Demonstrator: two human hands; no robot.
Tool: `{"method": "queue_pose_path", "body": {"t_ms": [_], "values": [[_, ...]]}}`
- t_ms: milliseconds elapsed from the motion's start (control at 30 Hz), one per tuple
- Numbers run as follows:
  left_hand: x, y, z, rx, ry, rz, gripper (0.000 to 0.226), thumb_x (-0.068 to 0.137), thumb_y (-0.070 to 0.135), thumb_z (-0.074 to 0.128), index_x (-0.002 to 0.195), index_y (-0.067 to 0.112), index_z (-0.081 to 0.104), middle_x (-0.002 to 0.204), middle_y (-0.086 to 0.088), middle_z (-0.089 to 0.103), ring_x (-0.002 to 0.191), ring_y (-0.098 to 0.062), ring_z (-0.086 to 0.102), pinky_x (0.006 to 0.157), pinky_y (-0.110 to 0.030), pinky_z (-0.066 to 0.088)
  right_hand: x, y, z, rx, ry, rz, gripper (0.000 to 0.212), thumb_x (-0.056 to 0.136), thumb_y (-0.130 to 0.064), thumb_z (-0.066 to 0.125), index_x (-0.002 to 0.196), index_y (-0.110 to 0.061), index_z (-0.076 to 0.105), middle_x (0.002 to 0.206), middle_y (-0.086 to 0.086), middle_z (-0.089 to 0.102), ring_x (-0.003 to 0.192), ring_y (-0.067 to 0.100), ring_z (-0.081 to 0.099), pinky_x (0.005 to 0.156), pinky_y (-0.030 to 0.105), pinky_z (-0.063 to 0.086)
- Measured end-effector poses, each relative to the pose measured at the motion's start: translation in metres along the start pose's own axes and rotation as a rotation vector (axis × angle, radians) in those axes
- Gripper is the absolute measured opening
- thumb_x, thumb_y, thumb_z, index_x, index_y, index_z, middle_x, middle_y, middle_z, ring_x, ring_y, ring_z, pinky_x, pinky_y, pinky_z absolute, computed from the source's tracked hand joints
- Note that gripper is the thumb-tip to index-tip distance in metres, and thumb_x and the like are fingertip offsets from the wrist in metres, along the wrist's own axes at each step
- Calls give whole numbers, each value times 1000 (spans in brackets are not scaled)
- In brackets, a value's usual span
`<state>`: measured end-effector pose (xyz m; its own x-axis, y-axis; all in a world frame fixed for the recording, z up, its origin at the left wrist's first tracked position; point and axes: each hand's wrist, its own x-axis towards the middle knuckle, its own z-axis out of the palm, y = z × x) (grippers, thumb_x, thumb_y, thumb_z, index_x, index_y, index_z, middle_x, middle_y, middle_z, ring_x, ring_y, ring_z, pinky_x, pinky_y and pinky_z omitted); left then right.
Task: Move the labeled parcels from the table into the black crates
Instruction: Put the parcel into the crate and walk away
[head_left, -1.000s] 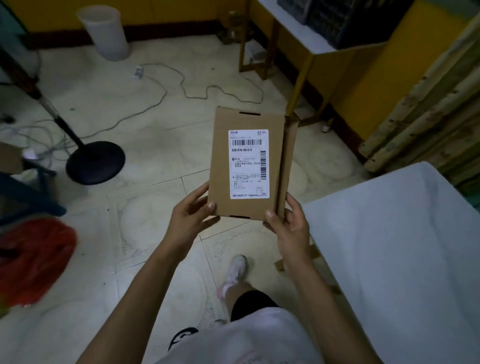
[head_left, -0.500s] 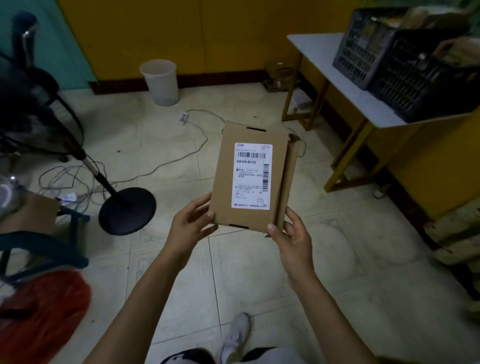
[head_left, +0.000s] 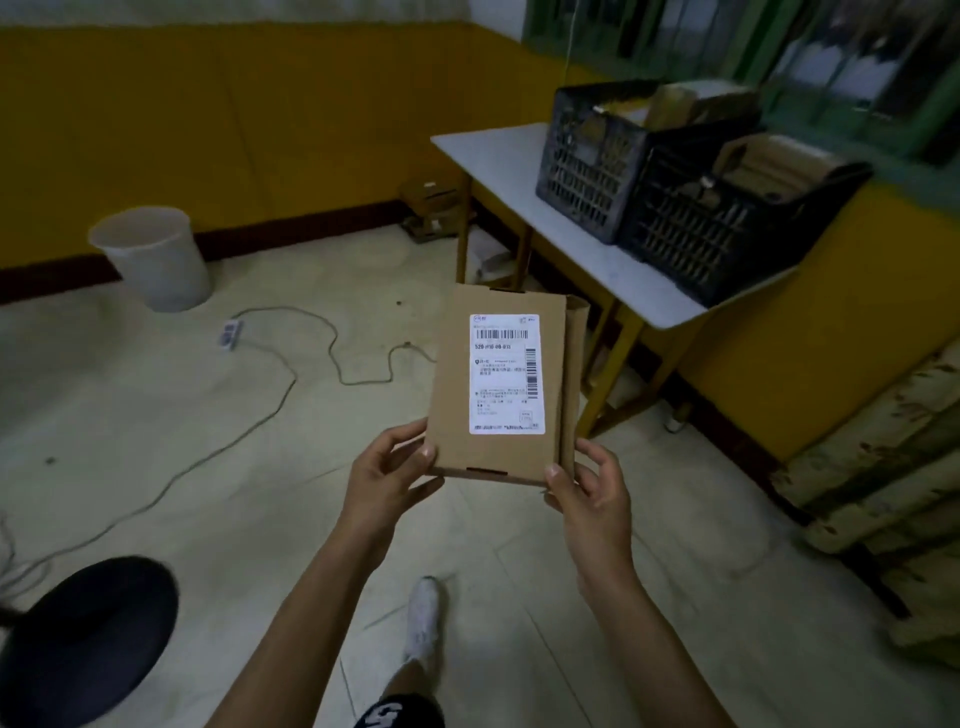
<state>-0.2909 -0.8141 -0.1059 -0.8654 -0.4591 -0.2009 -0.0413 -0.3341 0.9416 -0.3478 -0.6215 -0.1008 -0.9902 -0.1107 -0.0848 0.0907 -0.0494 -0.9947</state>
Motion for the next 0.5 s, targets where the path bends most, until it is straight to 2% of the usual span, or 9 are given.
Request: {"method": "queue_pose_path", "body": {"t_ms": [133,267,333,433,500], "values": [[117,36,32,40,-116,3,21,89,12,63,104,25,69,96,6,73,86,-6,69,70,-25,57,94,-23,25,24,103,-43,36,89,-4,64,116,-25,52,103,-2,71,91,4,69,71,18,56],[218,65,71,113,-246,12,23,88,15,65,108,24,68,100,5,72,91,-7,68,73,-25,57,175,-47,37,61,234,-77,40,85,-3,67,110,-30,53,106,-2,69,93,7,69,69,18,56],[258,72,97,149,-322,-1,22,89,14,63,109,23,66,99,6,73,88,-5,68,74,-26,57,206,-53,34,93,318,-77,41,86,-5,68,112,-32,54,107,-4,69,96,9,68,72,20,57],[306,74,139,194,-430,0,20,91,15,61,109,23,64,92,14,73,83,-1,67,70,-22,56,246,-57,24,88,447,-102,38,85,-10,68,110,-36,54,106,-9,68,92,6,69,68,19,57],[335,73,167,206,-484,-7,19,91,17,60,108,26,64,90,16,72,84,-1,67,67,-19,55,276,-57,16,84,529,-119,37,85,-12,69,113,-31,54,107,-6,69,90,6,70,65,19,56]]}}
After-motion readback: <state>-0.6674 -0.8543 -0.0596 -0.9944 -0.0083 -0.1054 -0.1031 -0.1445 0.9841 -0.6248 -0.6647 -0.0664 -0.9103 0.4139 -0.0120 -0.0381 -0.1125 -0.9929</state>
